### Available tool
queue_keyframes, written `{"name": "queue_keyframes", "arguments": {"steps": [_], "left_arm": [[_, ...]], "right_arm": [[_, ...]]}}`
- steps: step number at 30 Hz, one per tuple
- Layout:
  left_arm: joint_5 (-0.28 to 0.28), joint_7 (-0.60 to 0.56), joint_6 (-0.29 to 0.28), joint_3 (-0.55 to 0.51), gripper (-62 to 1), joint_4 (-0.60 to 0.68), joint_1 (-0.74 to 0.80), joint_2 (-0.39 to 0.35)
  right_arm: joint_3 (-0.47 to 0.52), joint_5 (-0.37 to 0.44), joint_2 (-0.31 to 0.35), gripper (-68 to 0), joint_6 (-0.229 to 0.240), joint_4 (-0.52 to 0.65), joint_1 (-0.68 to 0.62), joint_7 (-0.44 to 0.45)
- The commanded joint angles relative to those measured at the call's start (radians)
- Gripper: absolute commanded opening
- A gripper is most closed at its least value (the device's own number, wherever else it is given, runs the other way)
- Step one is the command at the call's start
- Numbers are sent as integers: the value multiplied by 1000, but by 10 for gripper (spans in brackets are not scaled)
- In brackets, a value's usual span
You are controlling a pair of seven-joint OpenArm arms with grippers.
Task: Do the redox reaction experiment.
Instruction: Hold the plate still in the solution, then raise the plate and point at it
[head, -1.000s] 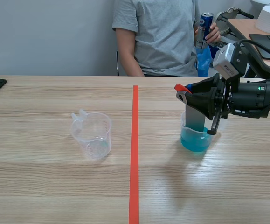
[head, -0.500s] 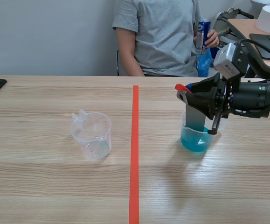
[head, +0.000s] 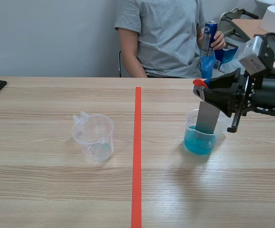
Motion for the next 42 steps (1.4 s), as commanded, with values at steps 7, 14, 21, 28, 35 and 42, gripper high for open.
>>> {"name": "queue_keyframes", "arguments": {"steps": [7, 14, 21, 28, 35, 42], "left_arm": [[-3, -16, -3, 0, -567, 10, 0, 0], [-3, -16, -3, 0, -567, 10, 0, 0], [-3, -16, -3, 0, -567, 10, 0, 0], [-3, -16, -3, 0, -567, 10, 0, 0], [-3, -16, -3, 0, -567, 10, 0, 0], [-3, -16, -3, 0, -567, 10, 0, 0]], "right_arm": [[58, 52, 62, -660, 8, 68, 12, 14], [60, 117, 118, -660, 8, 146, 12, 14], [60, 177, 171, -660, 8, 219, 12, 14], [62, 241, 217, -660, 8, 285, 12, 13], [81, 280, 245, -660, 8, 328, 12, 13], [101, 299, 253, -660, 8, 343, 12, 10]]}}
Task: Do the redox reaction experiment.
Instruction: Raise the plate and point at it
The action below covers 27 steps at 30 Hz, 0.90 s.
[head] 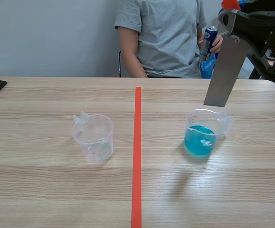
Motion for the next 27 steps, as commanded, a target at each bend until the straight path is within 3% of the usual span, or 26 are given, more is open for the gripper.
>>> {"name": "queue_keyframes", "arguments": {"steps": [1, 13, 27], "left_arm": [[-3, -16, -3, 0, -567, 10, 0, -1], [-3, -25, -6, 0, -567, 10, 0, -17], [-6, -137, -221, 5, -567, 76, -57, -288]], "right_arm": [[14, 19, 18, -660, 8, 11, 12, 14], [14, 18, 18, -660, 8, 11, 12, 10], [14, 18, 18, -660, 8, 11, 12, 7]]}}
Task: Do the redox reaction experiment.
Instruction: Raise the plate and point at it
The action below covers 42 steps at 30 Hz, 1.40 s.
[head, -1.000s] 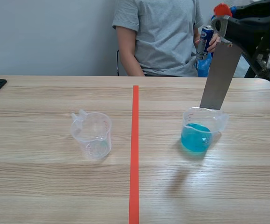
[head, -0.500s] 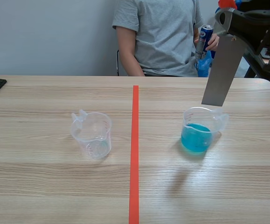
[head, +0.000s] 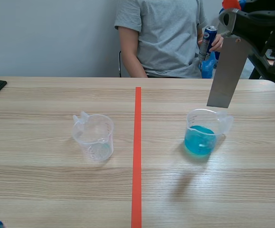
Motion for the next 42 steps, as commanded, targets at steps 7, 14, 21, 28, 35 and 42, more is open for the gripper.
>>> {"name": "queue_keyframes", "arguments": {"steps": [7, 14, 21, 28, 35, 42], "left_arm": [[-6, 1, -66, 164, -567, 27, -298, -99], [-6, 74, -66, 431, -567, 26, -656, -92], [-5, 211, -65, 661, -567, 2, -989, 7], [-2, 327, -61, 862, -567, -120, -1254, 205], [29, 341, -55, 934, -567, -333, -1400, 429], [50, 337, -55, 934, -567, -510, -1481, 594]], "right_arm": [[13, 19, 18, -660, 7, 11, 12, 11], [13, 19, 18, -660, 7, 11, 12, 11], [13, 19, 18, -660, 7, 11, 12, 11], [13, 19, 18, -660, 7, 11, 12, 11], [13, 19, 16, -660, 7, 11, 12, 11], [13, 19, 15, -660, 7, 11, 12, 11]]}}
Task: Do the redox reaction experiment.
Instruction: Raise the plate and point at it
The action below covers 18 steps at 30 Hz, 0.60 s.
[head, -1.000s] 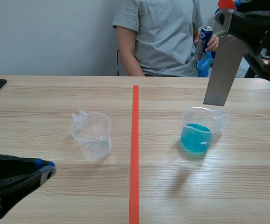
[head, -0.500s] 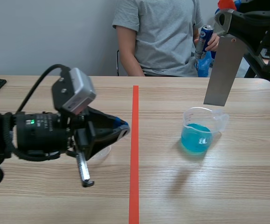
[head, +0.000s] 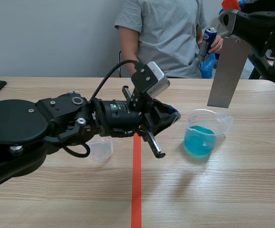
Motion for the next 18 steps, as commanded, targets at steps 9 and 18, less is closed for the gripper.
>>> {"name": "queue_keyframes", "arguments": {"steps": [9, 18], "left_arm": [[-10, -49, 0, -12, -567, -133, -69, 139], [-10, -82, 50, -12, -567, -210, -86, 211]], "right_arm": [[13, 19, 15, -660, 7, 11, 12, 15], [13, 19, 15, -660, 7, 11, 12, 15]]}}
